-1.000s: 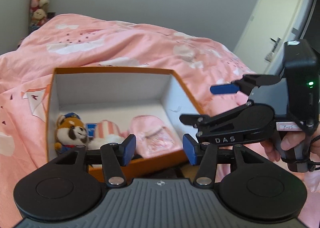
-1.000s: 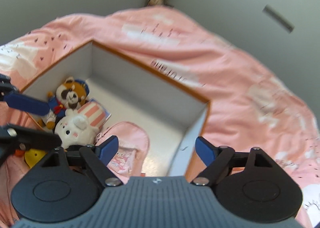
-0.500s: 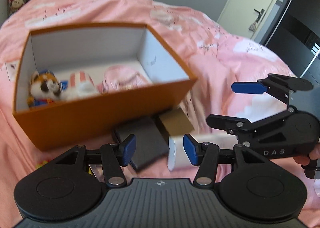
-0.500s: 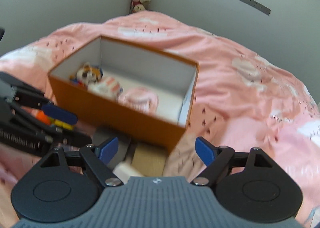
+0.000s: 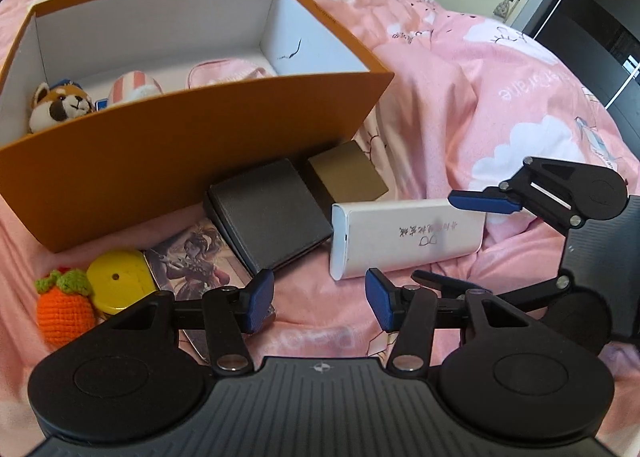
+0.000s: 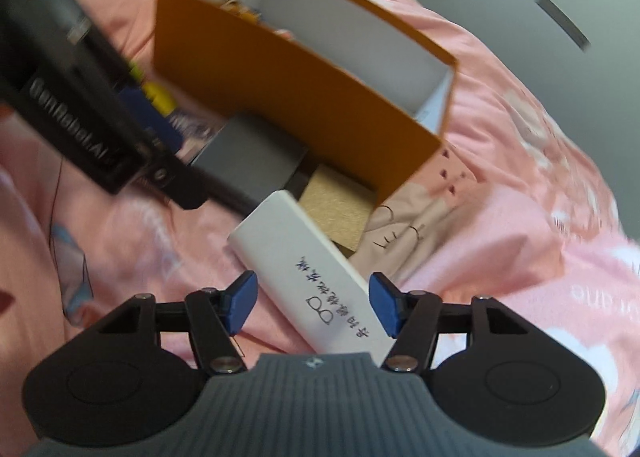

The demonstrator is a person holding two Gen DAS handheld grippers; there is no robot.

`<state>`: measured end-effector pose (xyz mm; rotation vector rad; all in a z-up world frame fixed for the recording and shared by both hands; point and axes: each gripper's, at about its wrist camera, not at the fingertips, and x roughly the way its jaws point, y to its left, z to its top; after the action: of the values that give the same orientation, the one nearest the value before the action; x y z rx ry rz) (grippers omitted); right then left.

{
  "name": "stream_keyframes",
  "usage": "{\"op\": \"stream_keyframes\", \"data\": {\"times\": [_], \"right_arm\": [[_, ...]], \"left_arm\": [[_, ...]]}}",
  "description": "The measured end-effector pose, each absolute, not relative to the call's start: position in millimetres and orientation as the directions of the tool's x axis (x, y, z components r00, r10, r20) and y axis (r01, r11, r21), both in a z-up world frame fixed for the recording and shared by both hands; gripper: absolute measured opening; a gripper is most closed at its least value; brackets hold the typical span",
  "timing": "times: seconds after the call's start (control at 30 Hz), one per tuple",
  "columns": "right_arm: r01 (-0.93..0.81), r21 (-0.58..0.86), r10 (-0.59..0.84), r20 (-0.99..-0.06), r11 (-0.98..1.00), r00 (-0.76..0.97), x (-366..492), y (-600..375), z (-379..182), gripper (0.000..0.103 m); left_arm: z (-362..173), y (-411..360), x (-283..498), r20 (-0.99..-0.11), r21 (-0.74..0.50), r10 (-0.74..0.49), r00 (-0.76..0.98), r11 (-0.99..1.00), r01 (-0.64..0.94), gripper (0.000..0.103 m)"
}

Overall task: Organize objects
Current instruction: 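Grasp the white glasses case with the right gripper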

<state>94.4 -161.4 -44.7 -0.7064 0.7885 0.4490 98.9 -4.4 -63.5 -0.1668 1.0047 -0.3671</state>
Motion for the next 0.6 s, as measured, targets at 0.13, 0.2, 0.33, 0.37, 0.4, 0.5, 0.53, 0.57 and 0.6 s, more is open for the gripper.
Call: {"op": "stream_keyframes", "data": {"times": [0.13, 0.2, 0.33, 0.37, 0.4, 0.5, 0.53, 0.57, 0.6], "right_arm": [[-0.648, -0.542, 0.037, -0.751, 0.535, 0.659, 95, -146, -62, 0.063], [-0.658, -0.595, 0.007, -0.739, 0.461, 0.673, 95, -142, -71, 0.063], [-0.691, -0.607, -0.006, -0.753, 0.393, 0.658, 102, -140, -80, 0.063], [-0.698, -0.604, -0.006, -0.758, 0.386, 0.652, 103, -140, -81, 0.063], [-0.704, -0.601, -0.006, -0.762, 0.378, 0.647, 105, -140, -83, 0.063], [-0.709, -0.605, -0.005, -0.762, 0.361, 0.648, 106, -138, -88, 0.065], [-0.709, -0.605, -0.003, -0.761, 0.361, 0.648, 107, -139, -88, 0.065], [-0.71, -0.602, 0.001, -0.762, 0.365, 0.647, 107, -139, -88, 0.065], [-0.71, -0.597, 0.005, -0.764, 0.373, 0.645, 108, -140, -87, 0.064]], "left_arm": [[-66, 0, 100, -0.797, -0.298, -0.359, 0.486, 0.933, 0.2, 0.06], [-66, 2, 101, -0.798, -0.3, -0.354, 0.488, 0.935, 0.188, 0.06], [-68, 7, 103, -0.801, -0.312, -0.353, 0.484, 0.935, 0.167, 0.06], [-69, 8, 103, -0.801, -0.316, -0.355, 0.482, 0.935, 0.163, 0.06], [-70, 9, 104, -0.802, -0.321, -0.357, 0.48, 0.934, 0.158, 0.06], [-71, 10, 106, -0.803, -0.327, -0.358, 0.476, 0.933, 0.15, 0.06], [-71, 9, 107, -0.802, -0.327, -0.359, 0.477, 0.933, 0.15, 0.06], [-70, 8, 107, -0.8, -0.329, -0.362, 0.479, 0.932, 0.155, 0.06], [-70, 7, 108, -0.797, -0.33, -0.367, 0.48, 0.93, 0.163, 0.06]]}}
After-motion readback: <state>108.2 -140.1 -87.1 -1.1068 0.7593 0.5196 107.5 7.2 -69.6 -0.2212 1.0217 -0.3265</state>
